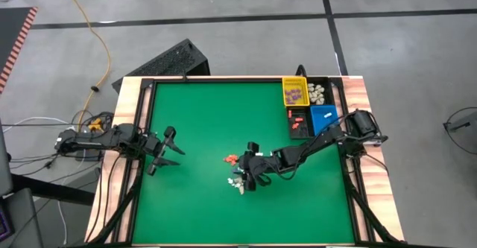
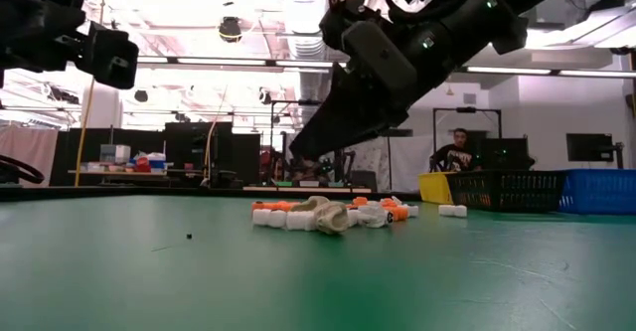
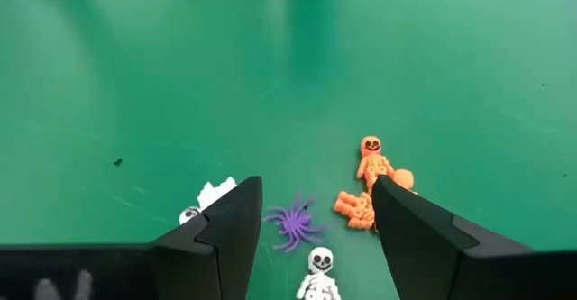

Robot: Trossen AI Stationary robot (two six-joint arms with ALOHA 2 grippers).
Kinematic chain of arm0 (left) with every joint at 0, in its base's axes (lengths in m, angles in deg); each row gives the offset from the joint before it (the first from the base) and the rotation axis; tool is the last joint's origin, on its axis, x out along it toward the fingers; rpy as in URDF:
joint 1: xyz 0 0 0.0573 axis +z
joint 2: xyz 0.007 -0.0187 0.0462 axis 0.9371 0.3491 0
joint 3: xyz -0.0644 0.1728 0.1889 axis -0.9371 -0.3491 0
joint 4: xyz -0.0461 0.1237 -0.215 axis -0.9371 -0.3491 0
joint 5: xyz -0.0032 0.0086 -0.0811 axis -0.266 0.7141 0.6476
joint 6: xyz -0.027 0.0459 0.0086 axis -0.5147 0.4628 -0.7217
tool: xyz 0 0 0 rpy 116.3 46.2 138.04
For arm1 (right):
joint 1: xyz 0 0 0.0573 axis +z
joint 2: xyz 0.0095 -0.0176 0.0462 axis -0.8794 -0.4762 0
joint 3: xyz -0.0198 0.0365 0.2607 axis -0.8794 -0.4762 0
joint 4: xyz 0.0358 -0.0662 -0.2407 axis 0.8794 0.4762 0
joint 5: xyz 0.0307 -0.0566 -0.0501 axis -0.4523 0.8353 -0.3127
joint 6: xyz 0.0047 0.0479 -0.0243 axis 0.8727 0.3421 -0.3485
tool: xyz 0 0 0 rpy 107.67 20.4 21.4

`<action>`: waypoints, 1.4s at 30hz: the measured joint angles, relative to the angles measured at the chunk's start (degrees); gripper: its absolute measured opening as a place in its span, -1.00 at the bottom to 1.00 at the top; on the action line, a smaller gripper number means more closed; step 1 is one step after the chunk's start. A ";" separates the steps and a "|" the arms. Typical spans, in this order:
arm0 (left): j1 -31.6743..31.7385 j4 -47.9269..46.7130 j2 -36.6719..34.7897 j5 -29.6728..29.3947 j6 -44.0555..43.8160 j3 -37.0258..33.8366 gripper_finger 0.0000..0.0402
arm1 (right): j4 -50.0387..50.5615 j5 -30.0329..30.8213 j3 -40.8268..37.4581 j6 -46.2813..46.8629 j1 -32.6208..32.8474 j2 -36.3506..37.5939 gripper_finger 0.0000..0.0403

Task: Sort Halloween decoration
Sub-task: Put the purple spider toy into the yellow basket

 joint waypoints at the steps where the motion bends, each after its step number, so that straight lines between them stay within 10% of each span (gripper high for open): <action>1: 0.00 -0.02 0.00 0.03 -0.15 0.00 -0.10 | -1.08 0.02 0.00 -0.41 0.00 -0.83 0.11; 32: 0.00 0.19 2.10 -1.27 -2.26 0.00 -0.10 | 3.00 1.00 5.43 -0.29 0.11 -10.93 -0.03; 42: 0.00 -0.06 2.47 -1.50 -2.25 0.00 -0.10 | 3.33 1.35 5.39 -0.08 0.04 -11.00 -0.52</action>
